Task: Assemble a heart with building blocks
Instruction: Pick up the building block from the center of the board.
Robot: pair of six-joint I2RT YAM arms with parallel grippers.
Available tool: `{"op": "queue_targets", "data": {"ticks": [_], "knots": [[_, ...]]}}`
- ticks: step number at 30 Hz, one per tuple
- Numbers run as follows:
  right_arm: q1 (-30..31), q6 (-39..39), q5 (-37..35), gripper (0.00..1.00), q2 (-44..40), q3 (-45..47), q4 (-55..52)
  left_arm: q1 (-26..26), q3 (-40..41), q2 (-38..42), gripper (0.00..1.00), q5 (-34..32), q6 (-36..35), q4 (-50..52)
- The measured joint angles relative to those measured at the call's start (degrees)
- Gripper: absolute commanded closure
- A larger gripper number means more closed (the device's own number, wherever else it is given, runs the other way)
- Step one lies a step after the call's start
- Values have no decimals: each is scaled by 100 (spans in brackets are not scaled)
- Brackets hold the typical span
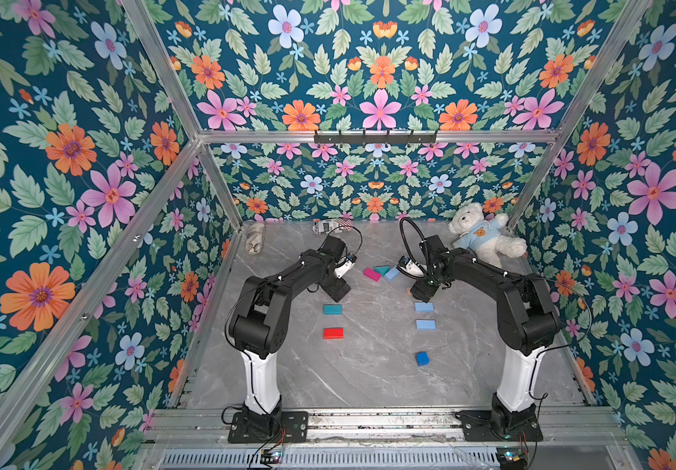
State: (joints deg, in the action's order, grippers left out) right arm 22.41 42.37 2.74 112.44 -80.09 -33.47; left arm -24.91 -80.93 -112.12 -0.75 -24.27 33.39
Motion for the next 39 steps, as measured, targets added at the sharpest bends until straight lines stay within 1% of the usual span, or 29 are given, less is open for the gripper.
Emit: {"op": "queue_targets", "data": {"ticks": [5, 12, 16, 20, 21, 22, 23, 26, 28, 30, 32, 33, 34, 39], "knots": [[-13, 39, -13, 12, 195, -107, 20, 76, -105, -160, 6, -83, -66, 4], [-46, 55, 162, 14, 411, -168, 11, 94, -170, -295, 17, -85, -111, 31], [-83, 52, 319, 17, 501, -249, -15, 92, -205, -389, 20, -74, -111, 90], [-81, 26, 468, 25, 605, -358, -72, 98, -225, -463, 22, -31, -111, 96], [-83, 13, 501, 31, 627, -385, -109, 101, -232, -474, 24, -9, -111, 98], [-83, 4, 542, 39, 647, -400, -138, 101, -238, -483, 26, 15, -111, 105], [-87, -2, 577, 45, 658, -407, -153, 101, -249, -496, 29, 46, -111, 109], [-98, -66, 614, 50, 651, -363, -83, 101, -264, -527, 40, 131, -109, 114], [-122, -74, 638, 58, 614, -295, -15, 98, -269, -538, 48, 181, -109, 118], [-151, -81, 671, 63, 573, -225, 44, 90, -262, -540, 55, 229, -107, 122], [-168, -96, 693, 68, 542, -175, 66, 90, -245, -538, 59, 282, -105, 116], [-168, -98, 699, 73, 533, -157, 68, 90, -227, -538, 62, 317, -96, 111], [-168, -101, 699, 76, 527, -144, 70, 90, -212, -531, 64, 334, -61, 103], [-168, -225, 680, 80, 490, -85, 138, 83, -127, -472, 67, 409, 96, 44]]}}
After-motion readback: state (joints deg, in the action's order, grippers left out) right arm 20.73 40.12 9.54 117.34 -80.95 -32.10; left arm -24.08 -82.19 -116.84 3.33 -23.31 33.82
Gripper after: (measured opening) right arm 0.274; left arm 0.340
